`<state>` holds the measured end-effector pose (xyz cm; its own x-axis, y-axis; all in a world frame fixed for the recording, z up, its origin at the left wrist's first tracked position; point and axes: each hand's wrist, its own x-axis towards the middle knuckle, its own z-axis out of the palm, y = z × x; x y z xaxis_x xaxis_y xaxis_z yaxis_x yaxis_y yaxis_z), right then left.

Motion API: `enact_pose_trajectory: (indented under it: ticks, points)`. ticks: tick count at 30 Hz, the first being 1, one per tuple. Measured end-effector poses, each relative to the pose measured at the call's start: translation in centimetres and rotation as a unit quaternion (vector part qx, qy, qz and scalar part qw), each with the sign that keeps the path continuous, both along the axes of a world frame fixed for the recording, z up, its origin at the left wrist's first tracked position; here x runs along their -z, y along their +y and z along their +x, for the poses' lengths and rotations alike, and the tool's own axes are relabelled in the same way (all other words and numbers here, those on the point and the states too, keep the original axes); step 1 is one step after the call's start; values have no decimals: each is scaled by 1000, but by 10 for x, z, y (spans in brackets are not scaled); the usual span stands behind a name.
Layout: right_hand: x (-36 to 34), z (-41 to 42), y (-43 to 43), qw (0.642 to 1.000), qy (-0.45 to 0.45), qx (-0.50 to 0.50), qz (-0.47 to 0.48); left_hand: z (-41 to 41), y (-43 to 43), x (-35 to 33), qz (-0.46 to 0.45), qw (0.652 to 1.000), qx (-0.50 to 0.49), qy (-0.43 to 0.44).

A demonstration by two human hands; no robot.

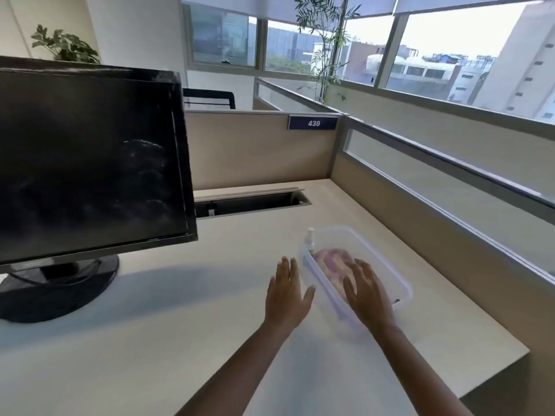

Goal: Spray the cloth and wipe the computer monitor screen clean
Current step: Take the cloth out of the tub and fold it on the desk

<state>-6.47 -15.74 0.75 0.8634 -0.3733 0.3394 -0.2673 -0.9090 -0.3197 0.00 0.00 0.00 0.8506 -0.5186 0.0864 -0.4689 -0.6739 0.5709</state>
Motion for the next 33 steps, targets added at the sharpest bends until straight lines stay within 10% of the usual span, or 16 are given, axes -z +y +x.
enact_pose_trajectory:
  ticks: [14,21,33]
  points:
    - [3,-21,-74,972,53,139,181,21,-51,-22,149,982,106,38]
    - [-2,-5,-72,985,134,103,-34,26,-53,-20,198,972,122,44]
    - [27,48,-44,895,443,-57,12,27,-56,-26,236,962,126,46]
